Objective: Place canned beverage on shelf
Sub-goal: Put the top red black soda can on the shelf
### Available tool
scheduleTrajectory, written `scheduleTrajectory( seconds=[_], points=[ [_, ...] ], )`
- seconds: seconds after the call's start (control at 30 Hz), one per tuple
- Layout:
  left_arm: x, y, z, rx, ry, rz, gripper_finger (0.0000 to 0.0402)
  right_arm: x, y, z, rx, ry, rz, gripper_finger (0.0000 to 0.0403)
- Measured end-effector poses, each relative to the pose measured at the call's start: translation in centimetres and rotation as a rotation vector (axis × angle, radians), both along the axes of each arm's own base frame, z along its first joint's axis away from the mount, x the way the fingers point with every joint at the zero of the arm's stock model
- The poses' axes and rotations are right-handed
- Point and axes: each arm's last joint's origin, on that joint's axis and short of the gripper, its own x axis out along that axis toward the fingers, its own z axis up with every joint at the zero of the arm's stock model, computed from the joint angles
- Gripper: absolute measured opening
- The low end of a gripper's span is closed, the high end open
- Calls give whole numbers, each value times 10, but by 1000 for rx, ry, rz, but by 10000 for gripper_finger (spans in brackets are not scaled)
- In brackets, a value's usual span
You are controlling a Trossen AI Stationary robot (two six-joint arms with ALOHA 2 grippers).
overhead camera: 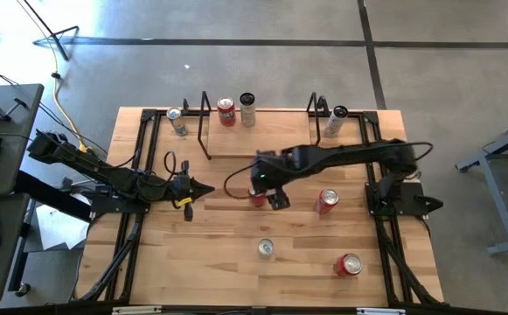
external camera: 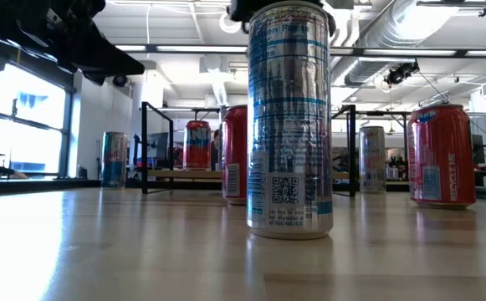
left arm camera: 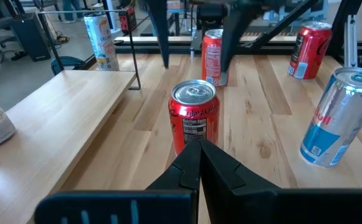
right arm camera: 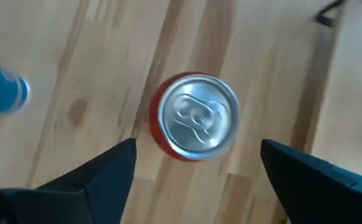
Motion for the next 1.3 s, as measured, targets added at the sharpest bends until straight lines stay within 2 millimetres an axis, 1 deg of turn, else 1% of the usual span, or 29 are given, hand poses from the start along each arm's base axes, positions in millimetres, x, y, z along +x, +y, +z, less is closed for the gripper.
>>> scheduleTrajectory(
  seconds=[0.13,0.3,0.47,0.7,0.83,1.0,1.2,1.3],
  points=[
    [0,0,-1,4,13,0,0,21,5,0,-56,69,110,330],
    [-1,0,-2,-2,17,1,0,37,6,-11,-101,176,223,328],
    [0,-1,-2,-9,22,-23,0,47,5,-23,-146,226,279,328],
    [-1,-1,-2,-9,22,-24,0,52,5,-30,-155,236,310,327],
    [-1,-1,-2,-9,22,-24,0,54,5,-29,-138,207,271,316],
    [-1,-1,-2,-17,21,-21,0,55,2,-29,-90,191,147,267],
    [-1,-1,-2,-18,21,-21,0,53,-7,-24,12,172,-54,267],
    [-1,-1,-2,-18,21,-21,0,46,-14,-9,64,147,-167,267]
  ],
)
